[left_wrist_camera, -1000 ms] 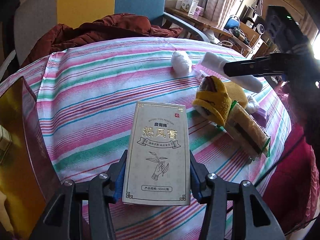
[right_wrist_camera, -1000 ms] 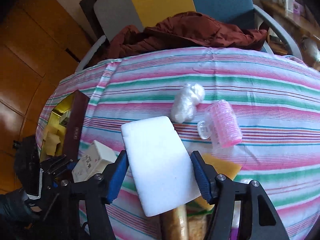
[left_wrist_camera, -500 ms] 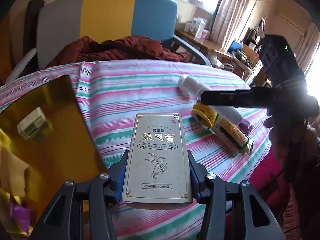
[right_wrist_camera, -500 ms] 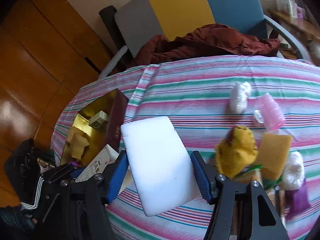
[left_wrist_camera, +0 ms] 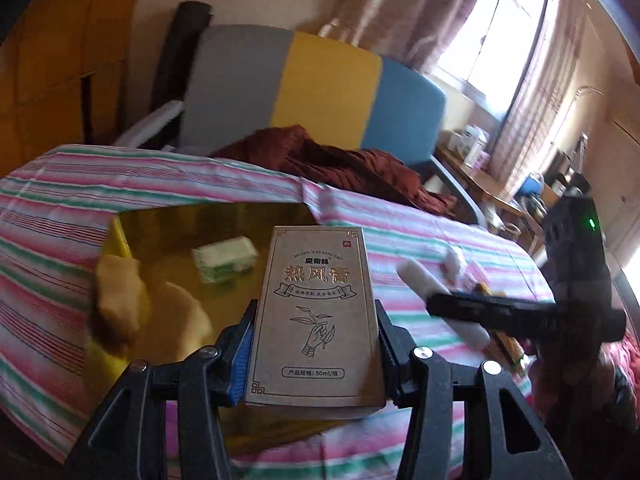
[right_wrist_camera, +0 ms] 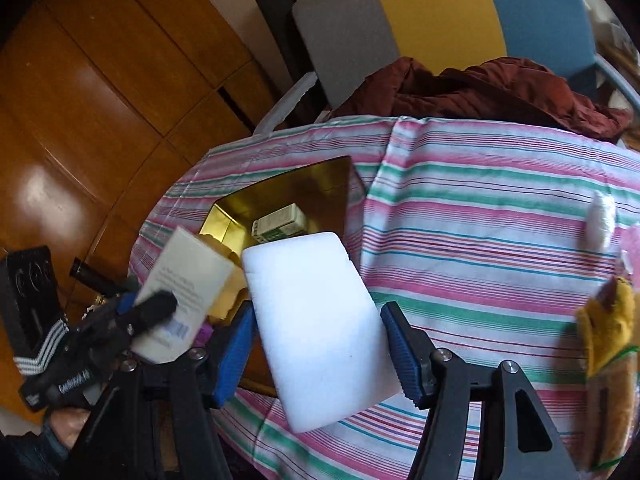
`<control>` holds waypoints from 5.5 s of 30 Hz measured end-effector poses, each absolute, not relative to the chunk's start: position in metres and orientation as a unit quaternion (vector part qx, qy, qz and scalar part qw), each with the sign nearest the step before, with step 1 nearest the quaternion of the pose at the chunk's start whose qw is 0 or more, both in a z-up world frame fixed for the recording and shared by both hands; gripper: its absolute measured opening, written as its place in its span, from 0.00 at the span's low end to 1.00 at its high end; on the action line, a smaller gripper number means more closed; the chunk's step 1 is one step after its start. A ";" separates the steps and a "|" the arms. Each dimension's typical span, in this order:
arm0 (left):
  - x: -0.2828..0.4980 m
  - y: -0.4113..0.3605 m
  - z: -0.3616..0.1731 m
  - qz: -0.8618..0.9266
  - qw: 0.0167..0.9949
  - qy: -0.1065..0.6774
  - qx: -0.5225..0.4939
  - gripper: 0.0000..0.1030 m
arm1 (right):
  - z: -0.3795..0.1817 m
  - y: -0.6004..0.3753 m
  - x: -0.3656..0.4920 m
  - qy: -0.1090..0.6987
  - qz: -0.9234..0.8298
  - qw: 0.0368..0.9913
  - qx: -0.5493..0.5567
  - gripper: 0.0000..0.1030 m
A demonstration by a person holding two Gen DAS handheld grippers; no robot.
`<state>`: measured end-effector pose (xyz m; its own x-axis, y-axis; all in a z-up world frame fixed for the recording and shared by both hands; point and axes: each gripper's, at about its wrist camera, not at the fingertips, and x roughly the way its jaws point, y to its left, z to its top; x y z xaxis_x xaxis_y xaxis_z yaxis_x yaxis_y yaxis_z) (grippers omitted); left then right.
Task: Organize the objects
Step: 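Carry the white box and white block to the gold tray and release them, then move both grippers back to the pile of remaining items, then grasp the yellow knitted toy with the left gripper while the right gripper grasps the pink hair roller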
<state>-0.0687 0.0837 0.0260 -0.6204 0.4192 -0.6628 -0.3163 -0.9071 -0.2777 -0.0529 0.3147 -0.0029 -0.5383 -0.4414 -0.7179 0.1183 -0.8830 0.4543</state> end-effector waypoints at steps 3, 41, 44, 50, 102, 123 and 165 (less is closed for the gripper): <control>-0.093 0.060 0.027 0.910 0.166 -0.062 -0.374 0.50 | -0.005 0.293 -0.066 -0.171 -0.857 0.163 0.457 0.62; -0.039 0.036 -0.005 0.907 0.095 -0.069 -0.404 0.64 | 0.000 0.229 -0.017 -0.054 -0.917 0.086 0.385 1.00; -0.034 0.042 -0.001 0.909 0.101 -0.062 -0.399 0.64 | 0.003 0.234 -0.011 -0.048 -0.922 0.077 0.377 1.00; -0.026 0.056 0.006 0.912 0.114 -0.038 -0.392 0.64 | 0.006 0.257 -0.001 -0.050 -0.925 0.055 0.372 1.00; -0.074 0.334 -0.029 0.780 0.381 0.030 -0.496 0.64 | -0.021 0.596 0.073 -0.370 -0.852 -0.231 0.289 1.00; -0.121 0.447 -0.078 0.750 0.415 0.031 -0.514 0.75 | -0.035 0.607 0.071 -0.418 -0.832 -0.211 0.297 1.00; -0.090 0.338 -0.100 0.774 0.379 0.009 -0.508 0.38 | -0.094 0.585 -0.104 -0.075 -0.802 -0.117 0.581 0.75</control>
